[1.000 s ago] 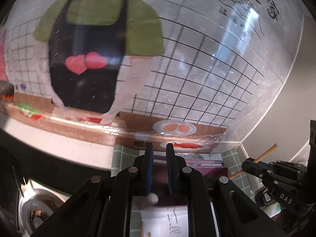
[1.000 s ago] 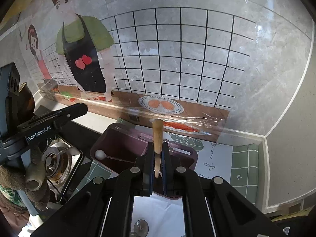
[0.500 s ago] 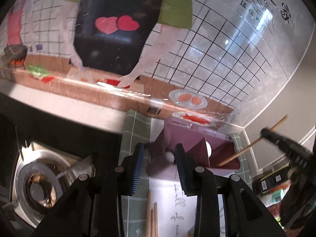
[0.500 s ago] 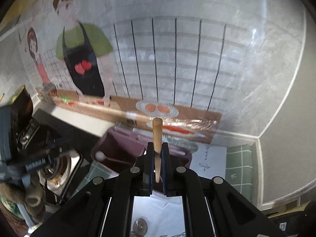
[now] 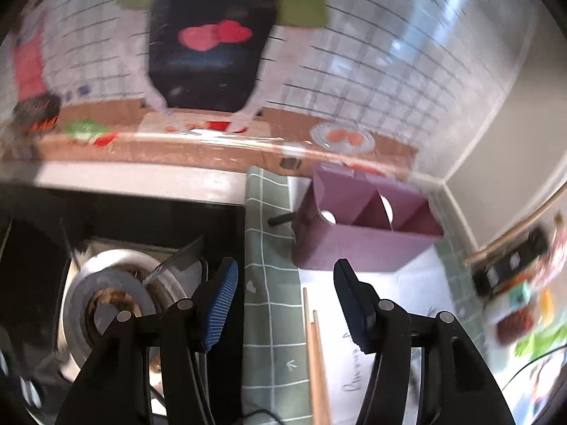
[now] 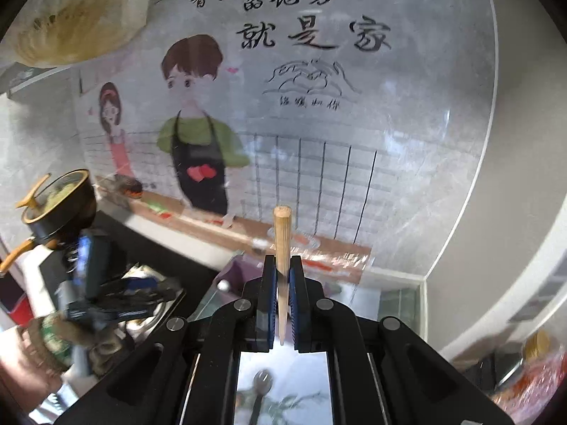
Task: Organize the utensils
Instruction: 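Lower both held utensils into the purple holder and open both tools, then move both open tools back down toward the utensils on the cloth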
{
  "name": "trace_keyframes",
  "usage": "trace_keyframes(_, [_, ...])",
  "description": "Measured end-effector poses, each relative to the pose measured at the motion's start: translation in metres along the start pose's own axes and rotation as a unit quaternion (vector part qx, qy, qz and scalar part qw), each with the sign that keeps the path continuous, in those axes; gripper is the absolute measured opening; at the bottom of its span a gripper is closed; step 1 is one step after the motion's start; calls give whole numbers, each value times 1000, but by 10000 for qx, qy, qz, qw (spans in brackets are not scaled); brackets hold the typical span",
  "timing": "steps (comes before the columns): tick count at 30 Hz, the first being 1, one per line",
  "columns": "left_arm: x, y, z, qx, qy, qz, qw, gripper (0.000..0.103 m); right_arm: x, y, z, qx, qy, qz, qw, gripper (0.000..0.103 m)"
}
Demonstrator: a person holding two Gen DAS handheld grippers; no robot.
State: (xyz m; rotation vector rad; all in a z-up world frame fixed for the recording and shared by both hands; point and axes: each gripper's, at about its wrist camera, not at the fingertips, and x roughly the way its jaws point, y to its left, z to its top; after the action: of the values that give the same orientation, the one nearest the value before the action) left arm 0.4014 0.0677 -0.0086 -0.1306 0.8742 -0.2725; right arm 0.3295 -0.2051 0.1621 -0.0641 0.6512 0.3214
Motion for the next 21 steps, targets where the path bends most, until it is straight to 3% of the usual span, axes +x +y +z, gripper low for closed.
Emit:
trace_keyframes(4, [12, -25, -4, 1184, 171, -122, 9927, 57, 13, -10, -26, 408, 787, 463, 9950, 6])
trace_keyframes(7, [18, -36, -9, 1692, 398, -347, 9842, 57, 35, -17, -52, 746, 1433, 805, 9836, 6])
trace_keyframes(10, [25, -40, -9, 1917, 514, -252, 9798, 57, 64, -20, -78, 987, 1949, 970, 9710, 6])
trace_keyframes(14, [46, -26, 7, 1742, 706, -35, 9822, 57, 107, -24, -108, 1283, 2458, 1021, 9554, 8])
trace_keyframes(17, [65, -17, 17, 1760, 883, 93, 9804, 56, 130, -29, -125, 1276, 2595, 804, 9539, 12])
trace_keyframes(20, [85, -13, 28, 2038, 1015, 304, 9733, 50, 139, -31, -137, 1282, 2570, 639, 9557, 45])
trace_keyframes(21, [91, -13, 31, 2135, 1056, 370, 9705, 46, 139, -32, -140, 1308, 2500, 626, 9573, 48])
